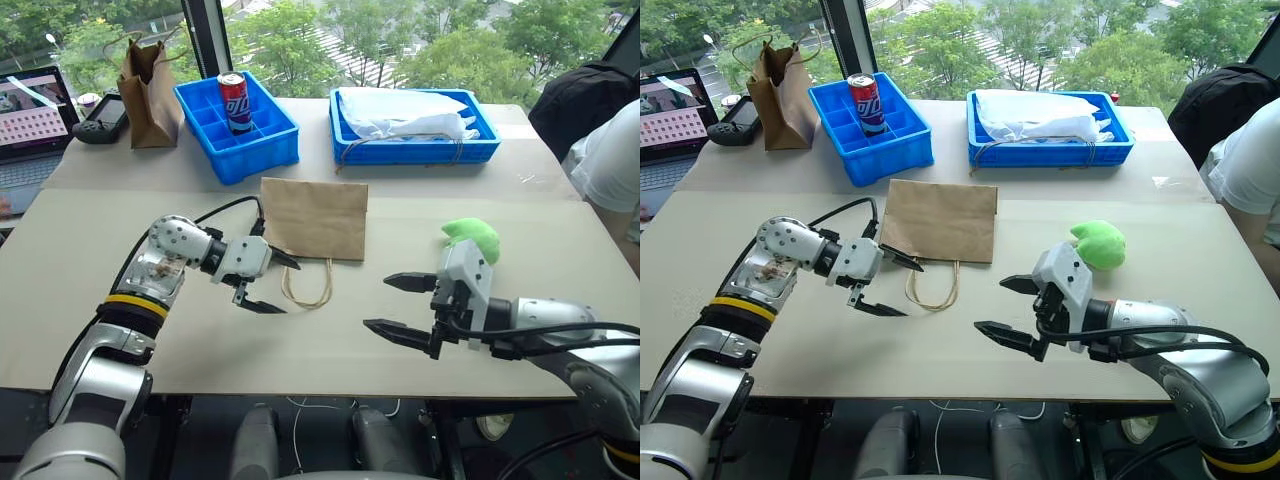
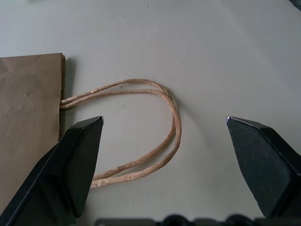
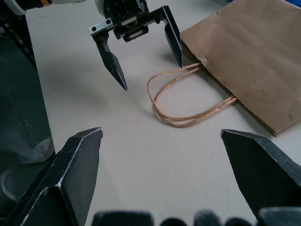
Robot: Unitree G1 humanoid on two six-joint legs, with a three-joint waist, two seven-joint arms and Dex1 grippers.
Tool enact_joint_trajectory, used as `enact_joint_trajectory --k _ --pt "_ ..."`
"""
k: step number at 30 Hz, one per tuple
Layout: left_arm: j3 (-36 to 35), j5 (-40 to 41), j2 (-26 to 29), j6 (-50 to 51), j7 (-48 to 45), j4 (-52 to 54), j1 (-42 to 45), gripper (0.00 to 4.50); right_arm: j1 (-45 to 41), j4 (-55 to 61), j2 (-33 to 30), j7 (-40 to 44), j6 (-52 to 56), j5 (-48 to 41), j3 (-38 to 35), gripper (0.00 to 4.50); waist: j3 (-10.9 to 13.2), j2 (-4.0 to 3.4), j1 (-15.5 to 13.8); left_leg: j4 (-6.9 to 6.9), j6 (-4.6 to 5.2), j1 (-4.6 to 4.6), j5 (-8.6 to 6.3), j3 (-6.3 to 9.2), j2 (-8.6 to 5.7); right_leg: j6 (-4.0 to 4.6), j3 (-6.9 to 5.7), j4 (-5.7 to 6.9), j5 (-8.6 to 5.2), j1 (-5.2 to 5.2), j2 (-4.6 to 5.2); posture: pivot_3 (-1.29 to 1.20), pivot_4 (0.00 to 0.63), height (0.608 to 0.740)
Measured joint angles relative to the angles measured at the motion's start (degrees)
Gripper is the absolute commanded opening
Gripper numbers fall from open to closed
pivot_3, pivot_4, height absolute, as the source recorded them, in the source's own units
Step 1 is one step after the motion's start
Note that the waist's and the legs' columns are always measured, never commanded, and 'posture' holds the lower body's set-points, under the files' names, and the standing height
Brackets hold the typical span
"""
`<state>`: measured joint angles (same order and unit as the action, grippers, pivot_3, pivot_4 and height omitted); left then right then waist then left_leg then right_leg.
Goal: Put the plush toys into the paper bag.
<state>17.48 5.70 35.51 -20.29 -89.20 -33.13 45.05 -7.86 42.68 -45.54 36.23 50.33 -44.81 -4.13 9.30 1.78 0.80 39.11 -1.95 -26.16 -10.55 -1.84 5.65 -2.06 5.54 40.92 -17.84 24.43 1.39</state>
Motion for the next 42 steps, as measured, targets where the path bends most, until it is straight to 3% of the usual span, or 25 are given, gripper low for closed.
enact_joint_trajectory --k 1,4,14,18,22,27,32,35,42 --pt "0.2 -0.6 -0.3 -2.1 -0.3 -2.3 0.9 4.5 0.6 0.3 0.0 -0.5 0.0 0.0 -0.1 4.45 0.0 0.0 0.0 0.0 0.0 0.0 0.0 0.0 -0.01 0.0 0.0 0.0 0.0 -0.02 0.01 0.0 0.15 0.676" --pt "0.9 -2.4 -1.1 -6.4 -0.5 -7.1 2.5 3.75 2.0 0.8 0.0 -1.5 0.0 0.0 -0.5 4.5 0.0 0.0 -0.1 0.0 0.0 0.0 0.0 0.01 -0.02 -0.01 -0.01 0.0 0.0 -0.03 0.01 0.0 0.15 0.676" --pt "0.6 -3.3 -5.3 -10.5 -1.9 -17.3 7.0 0.09 4.4 1.3 0.1 -2.6 -0.4 1.3 -1.2 4.5 0.0 0.01 0.1 0.01 0.0 -0.01 0.0 0.08 -0.06 -0.04 -0.01 0.01 -0.01 -0.05 0.0 0.0 0.15 0.676" --pt "0.9 -0.3 -5.4 -6.6 -2.7 -16.2 6.9 0.02 5.0 1.3 0.1 -2.5 -1.4 2.2 -1.1 4.5 0.0 0.01 0.1 0.01 0.0 -0.01 0.0 0.1 -0.06 -0.05 -0.02 0.03 -0.02 -0.05 0.0 0.0 0.15 0.676" --pt "2.2 7.1 -3.0 3.8 -2.9 -7.8 6.3 0.02 6.2 1.2 0.2 -2.5 -1.6 3.0 -1.0 4.5 0.0 0.01 0.1 0.01 0.0 -0.02 0.0 0.12 -0.06 -0.06 -0.02 0.04 -0.03 -0.08 0.0 0.0 0.15 0.676" --pt "0.0 15.1 -3.7 23.4 -2.1 5.9 5.4 0.02 8.0 0.6 1.7 -2.8 -1.6 3.3 -0.5 4.5 0.0 0.01 0.0 0.04 0.0 -0.01 0.01 0.16 -0.09 -0.14 -0.02 0.04 -0.07 -0.13 0.0 0.0 0.15 0.676" --pt "-2.8 22.8 -3.5 47.6 6.8 24.8 1.7 0.02 10.2 -1.8 5.8 -5.4 -1.6 4.5 0.8 4.5 0.0 0.0 0.4 0.04 0.0 0.03 0.01 0.2 -0.09 -0.17 -0.01 0.1 -0.1 -0.13 -0.02 0.0 0.15 0.676" --pt "-4.2 25.8 -3.4 56.8 11.7 32.3 -0.4 0.0 9.4 -4.3 10.2 -8.3 -2.2 6.0 1.3 3.84 0.0 0.0 0.6 0.04 0.01 0.11 0.02 0.25 -0.09 -0.17 0.0 0.15 -0.1 -0.16 -0.07 0.0 0.15 0.676" --pt "-5.6 27.0 -3.9 64.7 19.5 36.9 -1.0 0.0 5.4 -7.8 20.5 -13.7 -4.1 8.6 4.3 1.4 0.0 -0.03 0.3 0.05 0.04 0.08 0.05 0.29 -0.13 -0.16 0.02 0.15 -0.09 -0.16 -0.09 0.0 0.15 0.676"
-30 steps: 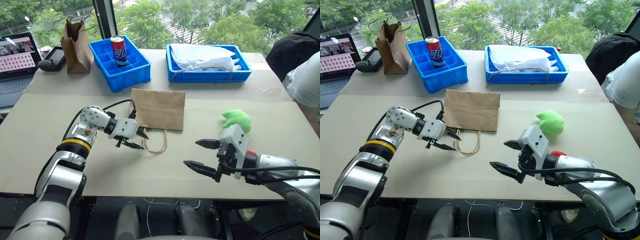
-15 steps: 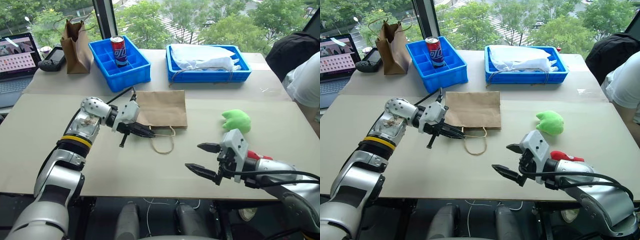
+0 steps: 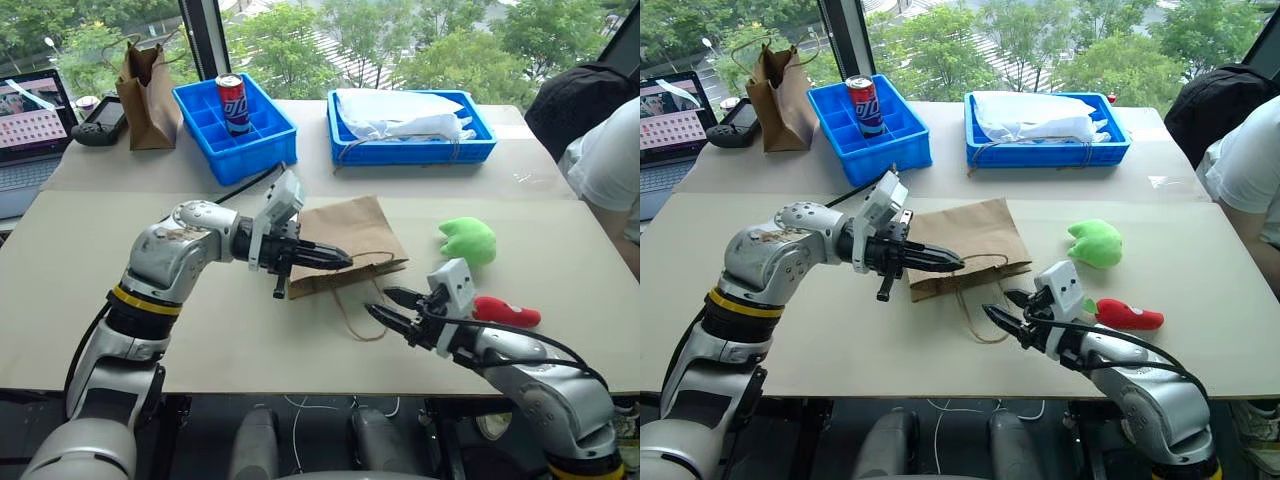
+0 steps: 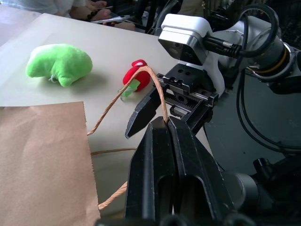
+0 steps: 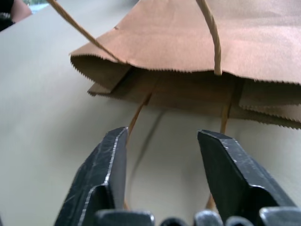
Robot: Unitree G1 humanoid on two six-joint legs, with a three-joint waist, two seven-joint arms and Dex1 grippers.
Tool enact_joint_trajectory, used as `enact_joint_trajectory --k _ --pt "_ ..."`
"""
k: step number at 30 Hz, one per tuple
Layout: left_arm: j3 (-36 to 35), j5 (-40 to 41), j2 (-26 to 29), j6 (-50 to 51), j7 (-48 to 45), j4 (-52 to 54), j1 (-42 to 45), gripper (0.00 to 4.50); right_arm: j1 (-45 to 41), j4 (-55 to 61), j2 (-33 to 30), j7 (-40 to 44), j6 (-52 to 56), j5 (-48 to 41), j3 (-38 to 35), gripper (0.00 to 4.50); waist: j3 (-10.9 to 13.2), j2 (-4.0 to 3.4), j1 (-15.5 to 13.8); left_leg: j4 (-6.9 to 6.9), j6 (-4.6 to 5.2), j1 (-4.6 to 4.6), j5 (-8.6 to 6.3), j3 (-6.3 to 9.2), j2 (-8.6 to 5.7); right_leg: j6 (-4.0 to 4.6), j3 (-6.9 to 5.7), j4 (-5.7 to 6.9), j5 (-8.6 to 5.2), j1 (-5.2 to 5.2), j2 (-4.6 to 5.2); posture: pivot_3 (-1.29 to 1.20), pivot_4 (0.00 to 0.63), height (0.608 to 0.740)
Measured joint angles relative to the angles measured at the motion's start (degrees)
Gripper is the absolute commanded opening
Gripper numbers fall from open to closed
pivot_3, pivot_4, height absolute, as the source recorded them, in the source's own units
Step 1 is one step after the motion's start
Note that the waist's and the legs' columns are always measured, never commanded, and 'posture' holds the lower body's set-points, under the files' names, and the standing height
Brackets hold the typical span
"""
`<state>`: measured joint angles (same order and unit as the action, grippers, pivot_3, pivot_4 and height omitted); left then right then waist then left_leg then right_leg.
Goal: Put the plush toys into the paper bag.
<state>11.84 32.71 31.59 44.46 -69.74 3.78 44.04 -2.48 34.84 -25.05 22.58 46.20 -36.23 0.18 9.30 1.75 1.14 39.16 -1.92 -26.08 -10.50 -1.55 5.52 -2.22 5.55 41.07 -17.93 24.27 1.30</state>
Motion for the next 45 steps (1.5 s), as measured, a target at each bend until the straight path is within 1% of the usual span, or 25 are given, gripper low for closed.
enact_joint_trajectory --k 2,3,4,8,12,16,23,26,30,35,40,45 --pt "0.1 -0.5 -0.1 0.3 1.5 0.1 -0.3 0.0 -1.2 -1.8 2.3 -2.0 -0.5 1.9 1.5 0.7 0.0 0.0 -0.1 0.0 0.0 -0.03 0.0 0.0 0.0 0.0 0.0 -0.01 0.0 0.02 0.0 0.0 0.15 0.676" --pt "0.1 -1.1 -0.3 0.3 2.5 0.2 -0.5 0.0 -1.6 -3.1 3.7 -3.0 -1.0 3.2 2.1 0.22 0.0 0.0 -0.2 0.0 0.0 -0.02 0.0 0.0 -0.01 0.0 -0.01 -0.01 0.0 0.02 0.0 0.0 0.15 0.676" --pt "0.1 -1.1 -0.5 0.3 3.0 0.2 -0.5 0.0 -1.7 -3.6 4.3 -3.4 -1.1 3.7 2.3 0.05 0.0 0.0 -0.3 0.0 0.0 -0.04 0.0 0.0 -0.01 0.01 0.0 -0.01 0.0 0.02 0.0 0.0 0.15 0.676" --pt "-0.1 -0.5 -2.9 2.3 5.7 0.6 -1.0 0.0 -3.9 -7.0 7.6 -5.3 -3.2 7.0 4.1 0.02 0.0 0.0 -0.3 0.01 0.0 -0.06 0.0 0.0 -0.02 0.01 0.0 -0.02 0.0 0.03 0.0 0.0 0.15 0.676" --pt "-2.0 2.5 -4.1 5.9 7.8 2.2 -0.9 0.0 -5.8 -11.3 8.9 -6.4 -6.3 10.9 4.7 0.02 0.0 0.0 -0.3 0.01 0.0 -0.07 0.0 0.0 -0.02 0.01 0.0 -0.01 0.0 0.04 0.0 0.0 0.15 0.676" --pt "-4.3 6.2 -5.6 10.5 9.9 3.0 0.6 0.0 -7.2 -16.7 10.4 -6.3 -10.7 14.6 6.1 0.02 0.0 0.0 -0.3 0.01 0.0 -0.07 0.0 0.01 -0.02 0.01 0.0 -0.01 0.0 0.06 0.0 0.0 0.15 0.676" --pt "-7.8 10.8 -7.6 14.9 13.6 3.6 3.1 0.0 -8.3 -22.9 12.6 -5.2 -17.6 18.0 6.1 0.02 0.0 0.0 -0.2 0.0 0.0 -0.07 0.0 0.01 -0.02 0.01 0.0 -0.01 0.0 0.05 0.0 0.0 0.15 0.676" --pt "-8.7 11.8 -8.3 15.6 14.8 3.7 3.2 0.0 -8.7 -25.8 12.6 -4.5 -20.1 20.5 7.3 0.02 0.0 0.0 -0.2 0.0 0.0 -0.07 0.0 0.02 -0.02 0.01 -0.01 0.0 0.0 0.06 0.0 0.0 0.15 0.676" --pt "-9.1 12.4 -8.9 15.7 16.4 3.6 3.3 0.0 -9.6 -28.0 11.7 -3.2 -23.4 24.5 9.9 0.02 0.0 0.0 0.2 0.0 -0.01 -0.02 0.01 0.02 -0.02 0.01 0.0 0.0 0.01 0.01 0.0 0.0 0.15 0.676" --pt "-12.0 12.4 -9.0 14.7 18.0 0.4 7.9 0.0 -10.4 -28.9 10.2 -1.5 -25.0 28.5 12.5 0.02 0.0 0.0 0.2 0.0 -0.05 0.08 0.03 0.03 -0.02 0.02 -0.01 0.02 0.02 -0.07 -0.01 0.0 0.15 0.676" --pt "-12.5 8.9 -7.1 7.5 16.8 -2.7 13.0 0.0 -10.9 -29.1 9.5 -0.5 -24.5 31.0 13.4 0.02 0.0 0.0 0.2 0.0 -0.05 0.1 0.03 0.03 -0.02 0.02 0.0 0.01 0.02 -0.09 -0.01 0.0 0.15 0.676" --pt "-12.6 7.5 -6.4 3.1 15.2 -4.1 15.3 0.0 -11.1 -28.7 9.3 0.0 -23.8 31.6 13.2 0.02 0.0 0.0 0.1 0.0 -0.06 0.08 0.03 0.03 -0.02 0.02 0.0 0.01 0.02 -0.08 -0.01 0.0 0.15 0.676"
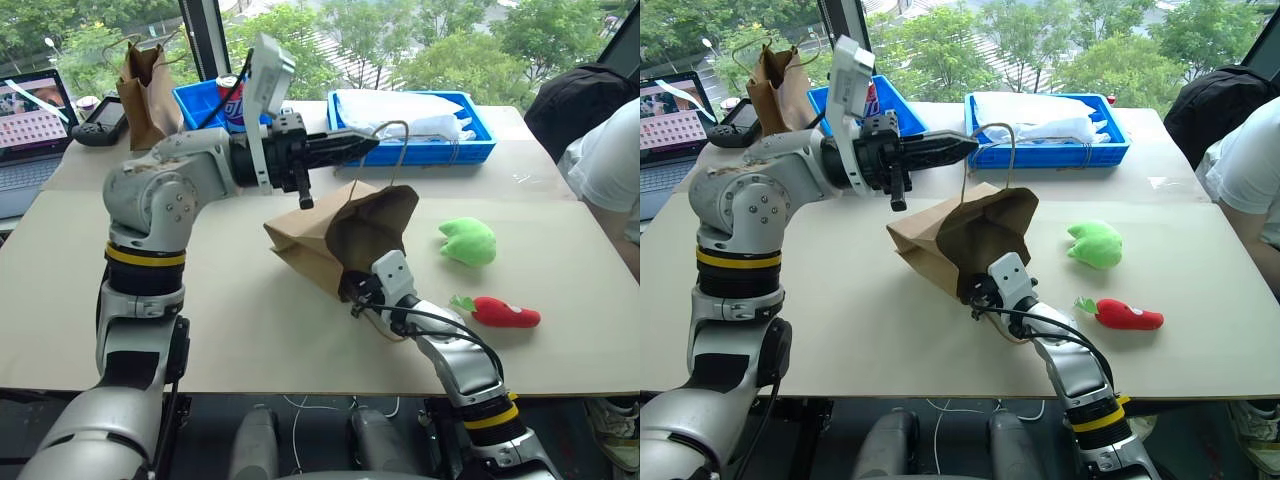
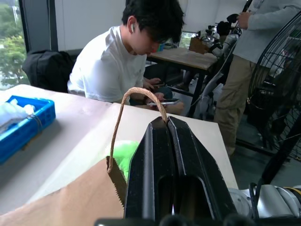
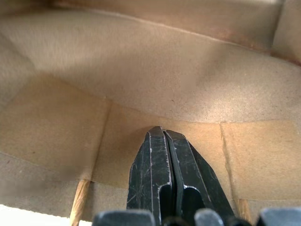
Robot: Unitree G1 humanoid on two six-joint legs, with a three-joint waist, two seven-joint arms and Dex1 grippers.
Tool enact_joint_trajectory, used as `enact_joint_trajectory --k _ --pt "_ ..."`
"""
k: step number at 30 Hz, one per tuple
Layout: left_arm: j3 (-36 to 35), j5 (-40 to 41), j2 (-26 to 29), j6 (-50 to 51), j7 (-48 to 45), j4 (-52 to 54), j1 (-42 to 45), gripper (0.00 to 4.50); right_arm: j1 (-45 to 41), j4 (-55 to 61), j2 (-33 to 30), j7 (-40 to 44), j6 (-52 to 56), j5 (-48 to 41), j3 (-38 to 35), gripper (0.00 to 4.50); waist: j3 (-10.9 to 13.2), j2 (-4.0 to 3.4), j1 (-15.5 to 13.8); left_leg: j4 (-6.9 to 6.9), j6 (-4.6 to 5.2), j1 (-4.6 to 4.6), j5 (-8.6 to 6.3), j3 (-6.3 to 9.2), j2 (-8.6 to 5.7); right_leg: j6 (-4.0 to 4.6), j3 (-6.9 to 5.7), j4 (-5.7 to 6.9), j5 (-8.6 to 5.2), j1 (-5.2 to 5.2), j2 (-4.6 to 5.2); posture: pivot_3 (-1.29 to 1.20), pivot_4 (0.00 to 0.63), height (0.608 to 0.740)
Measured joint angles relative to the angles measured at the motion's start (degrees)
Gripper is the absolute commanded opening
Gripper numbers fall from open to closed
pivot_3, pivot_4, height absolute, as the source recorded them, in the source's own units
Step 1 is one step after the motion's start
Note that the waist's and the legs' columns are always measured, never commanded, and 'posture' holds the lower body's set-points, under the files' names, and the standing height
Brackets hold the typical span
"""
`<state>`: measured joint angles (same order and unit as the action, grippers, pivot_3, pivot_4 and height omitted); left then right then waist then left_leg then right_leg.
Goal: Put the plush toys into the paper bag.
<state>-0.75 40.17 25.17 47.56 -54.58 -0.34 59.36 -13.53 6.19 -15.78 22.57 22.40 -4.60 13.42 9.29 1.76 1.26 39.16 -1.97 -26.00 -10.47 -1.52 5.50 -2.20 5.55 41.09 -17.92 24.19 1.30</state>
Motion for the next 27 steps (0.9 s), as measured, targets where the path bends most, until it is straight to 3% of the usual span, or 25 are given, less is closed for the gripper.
enact_joint_trajectory --k 17,25,27 --pt "4.3 -6.5 4.8 -7.7 -5.1 5.1 1.1 0.0 -0.3 2.9 -2.4 2.4 4.3 0.5 -0.4 0.02 0.0 0.0 -0.5 0.0 0.0 -0.06 0.0 0.0 -0.02 -0.01 0.0 -0.02 -0.01 0.02 0.01 0.0 0.15 0.676" --pt "4.3 -8.4 4.3 -10.0 -4.7 4.2 -5.5 0.0 0.4 11.4 -4.6 6.0 13.2 -5.6 -5.3 0.02 0.0 -0.01 -0.5 0.01 -0.01 -0.27 0.0 0.0 -0.03 0.0 0.0 -0.02 0.0 0.19 0.02 0.0 0.15 0.676" --pt "4.0 -8.4 3.8 -10.3 -4.6 3.9 -5.4 0.0 -1.0 15.9 -6.5 7.6 16.6 -9.2 -8.0 0.6 0.0 -0.01 -0.5 0.01 0.0 -0.27 0.0 0.0 -0.04 -0.01 0.0 -0.03 0.0 0.18 0.02 0.0 0.15 0.676"
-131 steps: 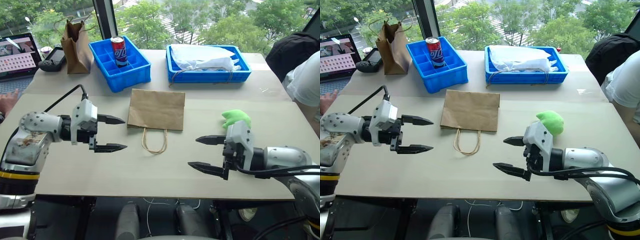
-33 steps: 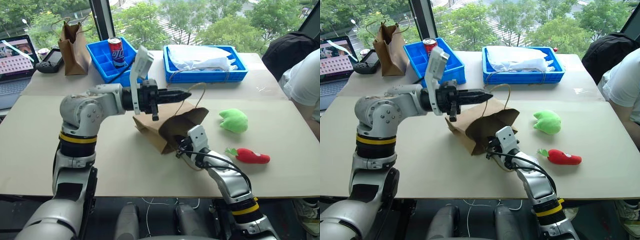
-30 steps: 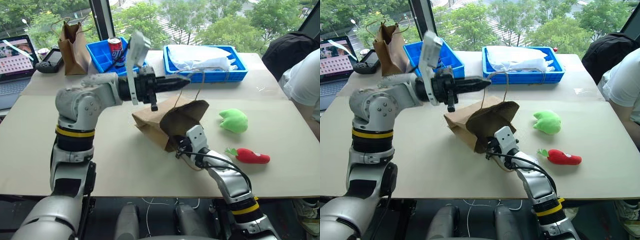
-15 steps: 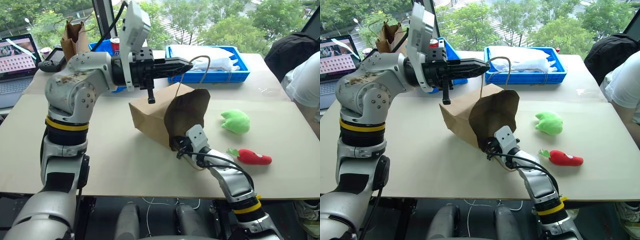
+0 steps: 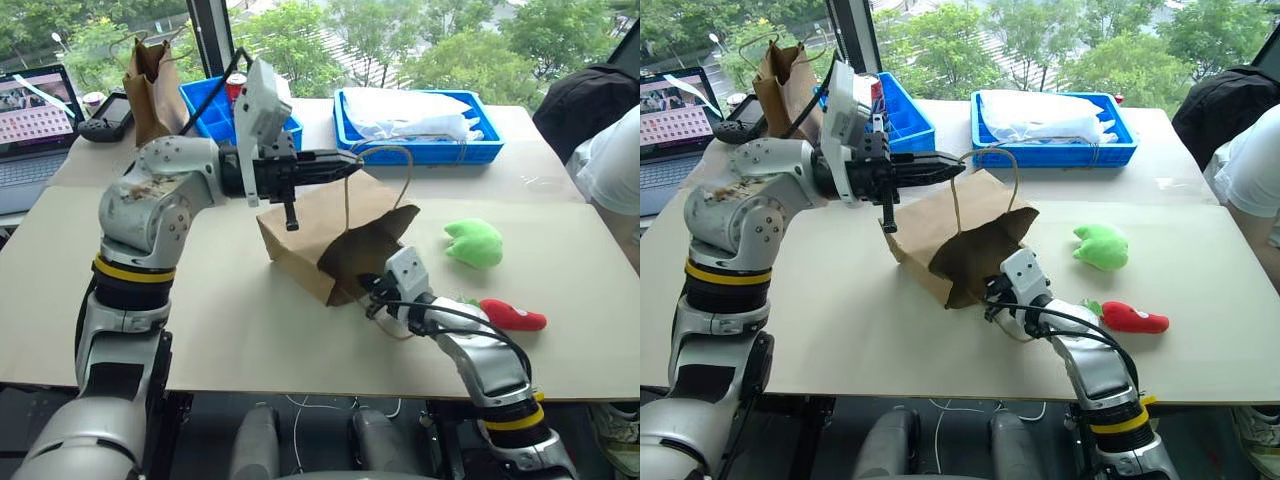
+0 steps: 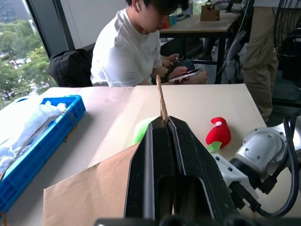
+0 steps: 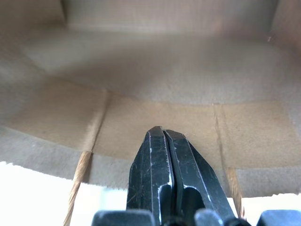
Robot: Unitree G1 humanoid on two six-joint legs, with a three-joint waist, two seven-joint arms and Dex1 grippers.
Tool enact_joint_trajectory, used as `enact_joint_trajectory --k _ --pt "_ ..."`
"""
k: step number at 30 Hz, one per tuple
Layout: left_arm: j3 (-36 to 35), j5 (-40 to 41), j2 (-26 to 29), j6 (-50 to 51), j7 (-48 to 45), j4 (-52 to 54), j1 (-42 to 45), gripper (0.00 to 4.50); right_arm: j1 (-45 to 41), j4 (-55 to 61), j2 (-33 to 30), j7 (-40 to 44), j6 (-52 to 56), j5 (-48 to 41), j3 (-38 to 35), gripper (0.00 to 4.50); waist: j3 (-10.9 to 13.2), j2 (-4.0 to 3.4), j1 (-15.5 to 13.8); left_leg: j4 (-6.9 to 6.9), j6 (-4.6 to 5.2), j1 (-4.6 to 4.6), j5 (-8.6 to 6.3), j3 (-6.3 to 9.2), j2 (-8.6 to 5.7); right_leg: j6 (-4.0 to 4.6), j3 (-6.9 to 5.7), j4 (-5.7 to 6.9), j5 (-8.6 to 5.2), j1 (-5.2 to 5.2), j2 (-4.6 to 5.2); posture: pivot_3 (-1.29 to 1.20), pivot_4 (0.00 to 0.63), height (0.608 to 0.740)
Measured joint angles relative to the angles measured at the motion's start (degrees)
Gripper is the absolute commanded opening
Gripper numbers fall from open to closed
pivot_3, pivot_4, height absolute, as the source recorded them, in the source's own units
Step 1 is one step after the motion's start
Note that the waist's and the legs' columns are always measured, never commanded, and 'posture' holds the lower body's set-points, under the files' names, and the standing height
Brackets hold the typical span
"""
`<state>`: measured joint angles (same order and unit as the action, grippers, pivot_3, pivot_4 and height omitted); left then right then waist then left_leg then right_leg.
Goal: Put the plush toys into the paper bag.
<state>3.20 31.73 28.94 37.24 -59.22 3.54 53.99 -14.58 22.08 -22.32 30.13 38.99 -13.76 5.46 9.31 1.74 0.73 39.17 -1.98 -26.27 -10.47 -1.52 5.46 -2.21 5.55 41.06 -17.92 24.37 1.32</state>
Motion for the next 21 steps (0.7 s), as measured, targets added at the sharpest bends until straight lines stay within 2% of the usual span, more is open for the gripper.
enact_joint_trajectory --k 2,6,9,12,15,19,21 --pt "0.0 0.0 -0.8 -0.5 0.0 -0.6 0.1 0.0 -2.8 4.1 -3.2 1.4 4.0 -3.7 -4.5 1.13 0.0 -0.01 0.0 0.0 0.0 0.0 0.0 0.01 -0.01 0.0 -0.01 0.0 0.0 -0.01 0.0 0.0 0.15 0.676" --pt "0.0 0.0 -2.0 -1.3 -0.3 -0.8 0.0 0.0 -5.3 10.1 -11.2 4.6 13.1 -12.6 -14.4 2.56 0.0 0.0 -0.1 -0.04 0.01 0.0 0.0 0.03 -0.03 0.03 -0.01 -0.04 0.01 -0.05 0.01 0.0 0.15 0.676" --pt "0.0 0.1 -2.8 -1.9 -0.5 -0.8 -0.7 0.0 -4.8 10.8 -20.8 8.3 19.2 -17.4 -20.9 3.59 0.0 -0.03 -0.2 -0.1 0.01 0.0 0.0 0.03 -0.18 0.04 0.02 -0.06 0.01 -0.05 0.14 0.0 0.15 0.676" --pt "0.1 0.1 -3.8 -2.0 -0.5 -0.7 -1.6 0.0 -2.1 9.0 -30.2 11.2 20.8 -17.8 -26.7 4.48 0.0 -0.02 -0.1 -0.12 0.02 0.02 0.0 0.07 -0.26 0.02 0.03 -0.12 0.0 -0.11 0.2 0.0 0.15 0.676" --pt "0.2 0.1 -4.2 -2.0 -0.6 -0.7 -2.4 0.0 0.3 5.4 -32.8 11.6 20.6 -16.8 -29.3 4.48 0.0 -0.02 0.2 -0.11 0.02 0.04 0.0 0.08 -0.29 -0.1 0.07 -0.12 -0.07 -0.12 0.21 0.0 0.15 0.676" --pt "0.6 0.0 -4.6 -2.2 -1.5 -0.7 -2.5 0.0 -0.9 3.4 -28.9 9.6 21.7 -19.4 -31.4 4.48 0.0 -0.02 0.9 -0.14 0.03 0.11 0.01 0.14 -0.33 -0.11 0.14 -0.05 -0.06 -0.12 0.19 0.0 0.15 0.676" --pt "0.7 0.0 -4.6 -2.2 -1.7 -0.8 -2.5 0.0 1.1 4.8 -29.9 9.8 22.1 -20.0 -31.3 4.48 0.1 -0.07 0.8 -0.15 0.03 0.08 0.01 0.17 -0.39 -0.13 0.13 -0.06 -0.07 -0.12 0.22 0.0 0.15 0.676"
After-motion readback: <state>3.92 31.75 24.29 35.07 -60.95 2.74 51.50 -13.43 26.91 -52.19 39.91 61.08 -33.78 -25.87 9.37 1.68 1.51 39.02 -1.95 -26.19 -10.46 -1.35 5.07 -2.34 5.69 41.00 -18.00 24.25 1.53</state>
